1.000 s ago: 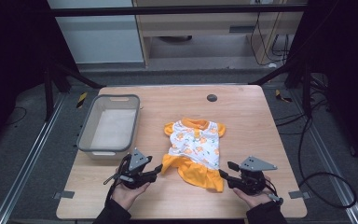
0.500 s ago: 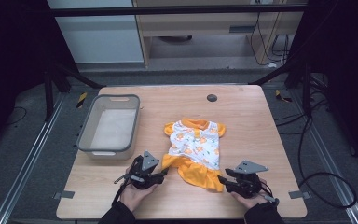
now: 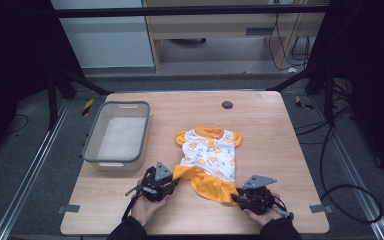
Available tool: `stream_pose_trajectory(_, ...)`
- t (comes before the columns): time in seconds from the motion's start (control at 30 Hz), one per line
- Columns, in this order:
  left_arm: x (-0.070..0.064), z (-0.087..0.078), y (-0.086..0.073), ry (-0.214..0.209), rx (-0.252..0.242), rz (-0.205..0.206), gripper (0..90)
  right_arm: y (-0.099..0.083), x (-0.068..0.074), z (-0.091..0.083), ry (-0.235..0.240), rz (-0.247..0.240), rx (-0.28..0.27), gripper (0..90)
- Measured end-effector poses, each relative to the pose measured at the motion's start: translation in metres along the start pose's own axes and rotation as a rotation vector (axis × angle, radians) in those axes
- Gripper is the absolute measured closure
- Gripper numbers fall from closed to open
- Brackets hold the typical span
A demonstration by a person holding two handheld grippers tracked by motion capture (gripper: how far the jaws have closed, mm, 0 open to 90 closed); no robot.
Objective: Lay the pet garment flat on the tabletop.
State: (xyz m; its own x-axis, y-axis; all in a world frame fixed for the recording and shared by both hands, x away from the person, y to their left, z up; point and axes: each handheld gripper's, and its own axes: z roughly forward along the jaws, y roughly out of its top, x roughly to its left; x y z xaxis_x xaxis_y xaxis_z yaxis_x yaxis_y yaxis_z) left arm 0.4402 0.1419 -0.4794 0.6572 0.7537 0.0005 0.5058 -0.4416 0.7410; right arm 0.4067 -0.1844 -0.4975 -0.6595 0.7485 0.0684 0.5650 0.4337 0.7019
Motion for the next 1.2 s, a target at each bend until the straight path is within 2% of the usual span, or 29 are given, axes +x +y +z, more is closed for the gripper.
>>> stream_pose_trajectory(0.03, 0.001, -0.004, 0.001, -0.007, -0.012, -0.007, 82.0, 0.0, -0.001, -0.001, 0.01, 0.006, 0.006, 75.8)
stream_pose_trajectory(0.1, 0.001, -0.007, 0.003, -0.019, -0.024, -0.014, 84.1, 0.001, -0.001, -0.001, 0.013, 0.011, 0.008, 78.8)
stream_pose_trajectory(0.13, 0.002, -0.01, 0.004, -0.022, -0.033, -0.016, 84.1, 0.001, -0.001, -0.002, 0.021, 0.008, 0.014, 83.2)
stream_pose_trajectory(0.27, 0.003, -0.022, 0.006, -0.044, -0.06, -0.022, 84.7, 0.004, -0.003, -0.008, 0.044, 0.016, 0.004, 85.9)
stream_pose_trajectory(0.37, 0.005, -0.032, 0.007, -0.061, -0.084, -0.032, 84.7, 0.007, -0.005, -0.018, 0.047, 0.017, -0.04, 86.0)
stream_pose_trajectory(0.5, 0.008, -0.045, 0.009, -0.08, -0.119, -0.053, 84.5, 0.012, -0.008, -0.034, 0.059, 0.023, -0.127, 85.8)
stream_pose_trajectory(0.6, 0.01, -0.052, 0.009, -0.094, -0.128, -0.065, 84.3, 0.015, -0.011, -0.044, 0.054, 0.032, -0.181, 86.0)
stream_pose_trajectory(0.77, 0.012, -0.047, 0.007, -0.106, -0.083, -0.084, 83.5, 0.019, -0.022, -0.048, 0.027, 0.062, -0.218, 86.3)
stream_pose_trajectory(1.0, 0.015, -0.029, 0.001, -0.101, 0.008, -0.107, 82.5, 0.024, -0.039, -0.029, -0.033, 0.113, -0.191, 86.5)
stream_pose_trajectory(1.13, 0.015, -0.024, -0.001, -0.091, 0.024, -0.1, 78.7, 0.023, -0.041, -0.017, -0.064, 0.104, -0.148, 85.7)
stream_pose_trajectory(1.2, 0.014, -0.026, 0.0, -0.084, 0.009, -0.099, 72.2, 0.022, -0.04, -0.016, -0.081, 0.091, -0.148, 83.5)
